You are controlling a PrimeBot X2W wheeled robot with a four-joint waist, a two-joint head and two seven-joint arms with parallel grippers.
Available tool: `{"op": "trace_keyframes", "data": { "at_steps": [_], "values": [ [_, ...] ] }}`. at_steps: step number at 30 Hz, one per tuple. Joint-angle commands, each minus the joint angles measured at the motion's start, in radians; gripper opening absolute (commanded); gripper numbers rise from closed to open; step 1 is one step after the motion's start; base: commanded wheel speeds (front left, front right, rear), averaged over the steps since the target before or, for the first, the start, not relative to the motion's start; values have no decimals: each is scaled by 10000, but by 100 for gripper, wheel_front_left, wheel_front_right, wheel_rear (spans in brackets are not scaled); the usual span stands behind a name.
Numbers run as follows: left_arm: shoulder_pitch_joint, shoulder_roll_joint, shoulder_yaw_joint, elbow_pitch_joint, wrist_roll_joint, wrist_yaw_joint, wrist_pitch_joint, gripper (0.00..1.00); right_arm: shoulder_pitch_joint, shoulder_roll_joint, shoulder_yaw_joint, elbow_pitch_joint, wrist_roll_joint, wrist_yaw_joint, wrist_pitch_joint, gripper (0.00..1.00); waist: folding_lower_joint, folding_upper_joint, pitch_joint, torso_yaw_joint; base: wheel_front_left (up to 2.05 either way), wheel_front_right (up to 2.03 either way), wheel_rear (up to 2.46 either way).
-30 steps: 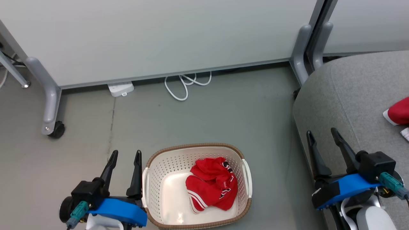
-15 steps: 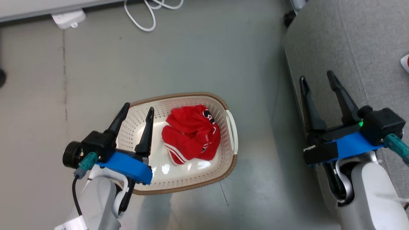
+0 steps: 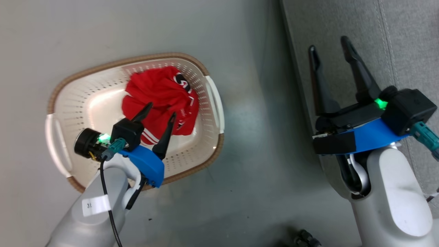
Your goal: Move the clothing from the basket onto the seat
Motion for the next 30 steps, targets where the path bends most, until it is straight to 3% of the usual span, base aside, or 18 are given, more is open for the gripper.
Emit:
{"op": "trace_keyframes", "data": {
  "at_steps": [1,8,15,19,30],
  "values": [
    [-295,140,-139,216,-150,-22,3,100,-232,22,119,40,102,1,-106,100,-4,0,506,-490,0,0,0],
    [-995,468,-963,1574,-780,-22,140,100,-624,22,787,360,551,1,-432,100,-4,0,1221,-946,0,0,0],
    [-1855,725,-1576,2633,-550,-22,353,100,-933,20,1237,583,897,3,-694,100,-4,0,1907,-1202,0,0,0],
    [-2312,856,-1686,3220,-294,281,392,100,-1069,21,1480,662,1022,3,-807,100,-4,0,2169,-1353,0,0,0],
    [-2929,710,-2143,4321,-64,249,1055,100,-1222,21,1773,949,1388,1,-1010,100,-4,0,2308,-1559,0,0,0]
  ]
}}
